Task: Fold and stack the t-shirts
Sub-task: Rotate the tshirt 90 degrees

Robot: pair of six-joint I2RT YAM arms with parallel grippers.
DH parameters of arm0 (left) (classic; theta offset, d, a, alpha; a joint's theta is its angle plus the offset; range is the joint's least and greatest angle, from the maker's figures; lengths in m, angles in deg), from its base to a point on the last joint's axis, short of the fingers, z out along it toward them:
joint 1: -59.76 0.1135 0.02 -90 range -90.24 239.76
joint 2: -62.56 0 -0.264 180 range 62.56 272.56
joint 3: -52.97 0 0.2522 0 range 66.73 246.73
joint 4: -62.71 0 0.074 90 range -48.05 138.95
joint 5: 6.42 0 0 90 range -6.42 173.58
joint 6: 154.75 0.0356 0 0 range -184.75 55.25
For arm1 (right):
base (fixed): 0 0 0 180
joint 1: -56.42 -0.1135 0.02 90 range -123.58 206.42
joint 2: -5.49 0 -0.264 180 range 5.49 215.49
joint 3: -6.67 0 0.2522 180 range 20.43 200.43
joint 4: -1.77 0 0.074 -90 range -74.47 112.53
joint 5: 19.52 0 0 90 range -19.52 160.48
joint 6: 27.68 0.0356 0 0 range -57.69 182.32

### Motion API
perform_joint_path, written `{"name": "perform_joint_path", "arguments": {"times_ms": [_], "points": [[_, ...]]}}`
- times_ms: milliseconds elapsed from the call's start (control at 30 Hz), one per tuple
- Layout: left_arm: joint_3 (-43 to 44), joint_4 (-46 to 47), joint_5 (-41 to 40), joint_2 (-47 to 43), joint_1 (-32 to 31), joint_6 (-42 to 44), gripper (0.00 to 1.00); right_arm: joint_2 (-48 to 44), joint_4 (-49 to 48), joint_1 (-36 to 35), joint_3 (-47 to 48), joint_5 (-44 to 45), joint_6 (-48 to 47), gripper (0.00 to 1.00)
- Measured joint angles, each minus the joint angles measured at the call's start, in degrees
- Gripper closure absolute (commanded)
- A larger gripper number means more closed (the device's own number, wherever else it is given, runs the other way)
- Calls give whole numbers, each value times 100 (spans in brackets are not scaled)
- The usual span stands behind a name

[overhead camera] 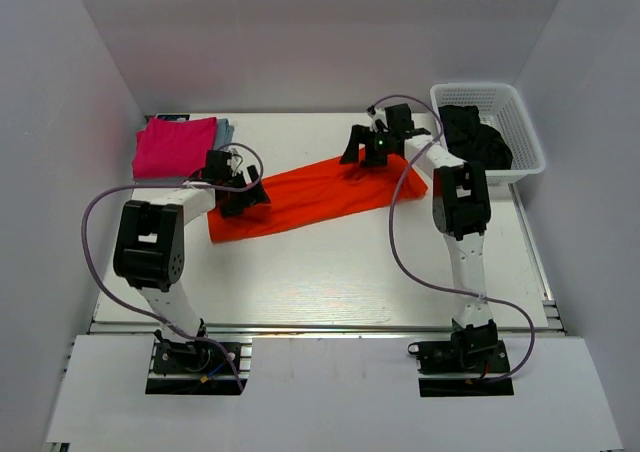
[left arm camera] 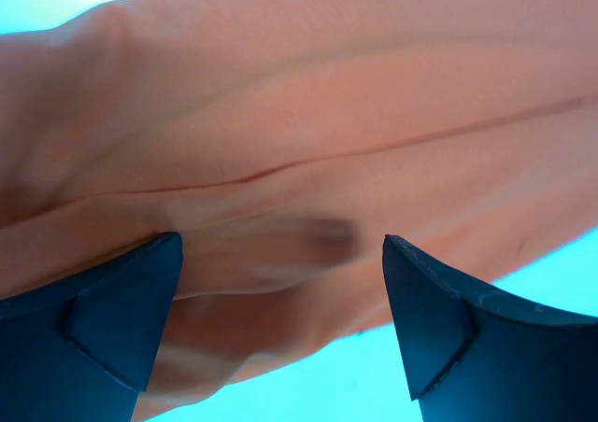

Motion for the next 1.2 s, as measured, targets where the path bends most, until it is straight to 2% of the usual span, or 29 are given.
{"name": "perform_joint_path", "arguments": {"times_ms": [200, 400, 500, 700, 967, 1200], "points": [[-1318, -4, 634, -1016, -350, -92, 0, 887, -256, -46, 1303, 87, 553, 10], [-2426, -9, 2282, -1759, -1502, -85, 0, 1331, -684, -192, 1823, -216, 767, 10], [-2457, -492, 2647, -1869, -2041, -4, 0, 1351, -726, -315, 1832, -374, 726, 10], [-1908, -1628, 2393, -1696, -2544, 280, 0, 1012, -525, -396, 1497, -175, 153, 10], [-1834, -1661, 1759, -2092, -2756, 444, 0, -424, 166, -490, 623, 763, -660, 10], [-1340, -1327, 570, -2645, -2708, 444, 0, -1899, 280, -846, -702, 1847, -398, 10]]}}
